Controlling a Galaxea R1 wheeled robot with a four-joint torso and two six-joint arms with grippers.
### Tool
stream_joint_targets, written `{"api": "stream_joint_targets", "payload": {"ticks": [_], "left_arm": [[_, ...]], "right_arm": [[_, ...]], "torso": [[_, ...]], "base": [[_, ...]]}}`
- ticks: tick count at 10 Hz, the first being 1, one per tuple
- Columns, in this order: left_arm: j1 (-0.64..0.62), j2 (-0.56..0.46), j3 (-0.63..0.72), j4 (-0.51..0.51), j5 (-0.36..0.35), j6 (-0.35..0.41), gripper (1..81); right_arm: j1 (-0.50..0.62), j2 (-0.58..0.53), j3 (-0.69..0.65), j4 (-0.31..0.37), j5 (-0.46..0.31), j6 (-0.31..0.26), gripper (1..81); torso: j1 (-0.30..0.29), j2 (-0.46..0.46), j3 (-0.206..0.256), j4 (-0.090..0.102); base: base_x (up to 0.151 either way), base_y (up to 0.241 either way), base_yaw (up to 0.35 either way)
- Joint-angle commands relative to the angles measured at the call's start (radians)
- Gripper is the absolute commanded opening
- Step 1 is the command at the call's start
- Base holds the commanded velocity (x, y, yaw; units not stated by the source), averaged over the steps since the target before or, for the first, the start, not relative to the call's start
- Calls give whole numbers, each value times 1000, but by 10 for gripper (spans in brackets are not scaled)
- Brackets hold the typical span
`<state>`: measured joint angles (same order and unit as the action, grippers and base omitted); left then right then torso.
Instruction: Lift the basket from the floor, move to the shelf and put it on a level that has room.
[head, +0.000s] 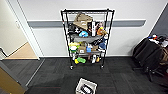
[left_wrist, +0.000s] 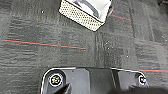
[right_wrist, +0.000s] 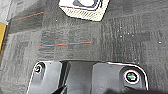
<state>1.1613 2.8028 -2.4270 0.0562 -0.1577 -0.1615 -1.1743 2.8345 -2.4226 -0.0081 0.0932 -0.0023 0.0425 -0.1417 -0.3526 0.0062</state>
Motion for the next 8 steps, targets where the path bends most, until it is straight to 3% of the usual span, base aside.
{"api": "stream_joint_targets", "payload": {"ticks": [1, 8], "left_arm": [[-61, -20, 9, -1, 33, -1, 811], [-50, -18, 11, 1, 32, -1, 811]], "right_arm": [[63, -7, 5, 2, -43, 1, 811], [49, -2, -4, 5, -44, 1, 811]], "torso": [[0, 0, 0, 0], [0, 0, 0, 0]], "base": [[111, 0, 0], [113, 0, 0]]}}
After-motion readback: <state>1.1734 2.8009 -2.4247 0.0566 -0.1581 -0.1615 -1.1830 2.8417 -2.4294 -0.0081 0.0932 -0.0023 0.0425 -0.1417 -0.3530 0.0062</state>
